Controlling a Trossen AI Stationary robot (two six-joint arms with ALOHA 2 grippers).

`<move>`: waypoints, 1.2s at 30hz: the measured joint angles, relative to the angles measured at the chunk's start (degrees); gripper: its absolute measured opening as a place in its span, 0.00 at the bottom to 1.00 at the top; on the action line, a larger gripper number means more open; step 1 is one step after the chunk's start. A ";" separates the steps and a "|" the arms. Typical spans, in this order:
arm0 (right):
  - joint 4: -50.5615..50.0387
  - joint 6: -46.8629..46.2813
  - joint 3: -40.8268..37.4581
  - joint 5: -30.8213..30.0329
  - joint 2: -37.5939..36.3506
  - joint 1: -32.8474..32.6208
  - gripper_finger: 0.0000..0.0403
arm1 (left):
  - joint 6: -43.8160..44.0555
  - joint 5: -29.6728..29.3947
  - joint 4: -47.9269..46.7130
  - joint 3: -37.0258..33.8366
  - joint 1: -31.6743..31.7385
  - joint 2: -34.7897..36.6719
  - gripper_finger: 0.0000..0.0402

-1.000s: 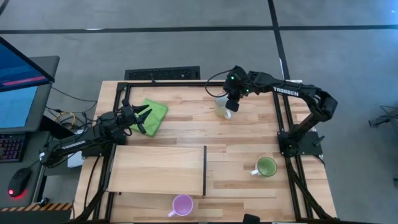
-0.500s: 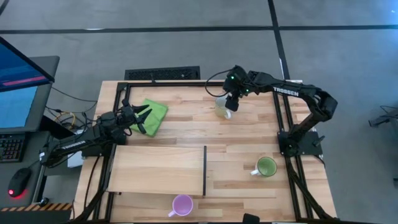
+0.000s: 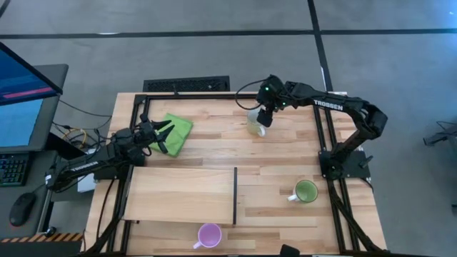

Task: Stack small to large cups/mugs on shelf
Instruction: Put the light green mug on the shelf

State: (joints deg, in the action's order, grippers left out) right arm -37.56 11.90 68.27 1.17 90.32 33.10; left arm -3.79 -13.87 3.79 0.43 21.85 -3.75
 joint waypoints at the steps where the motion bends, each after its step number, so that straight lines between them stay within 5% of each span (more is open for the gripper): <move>1: -0.02 -0.37 0.00 0.00 0.00 0.00 0.63 | 0.00 0.00 0.00 0.00 0.00 0.00 0.27; 10: -0.11 -6.03 0.00 -4.30 0.00 0.02 0.63 | 0.26 0.00 0.00 -0.01 -0.01 0.00 0.27; 36: 0.33 -12.01 -3.85 -4.24 -0.02 -0.46 0.63 | 0.39 0.00 0.00 -0.01 -0.01 0.00 0.27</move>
State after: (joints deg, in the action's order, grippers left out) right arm -37.23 -0.11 64.42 -3.07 90.30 32.64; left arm -3.40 -13.87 3.79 0.42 21.83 -3.75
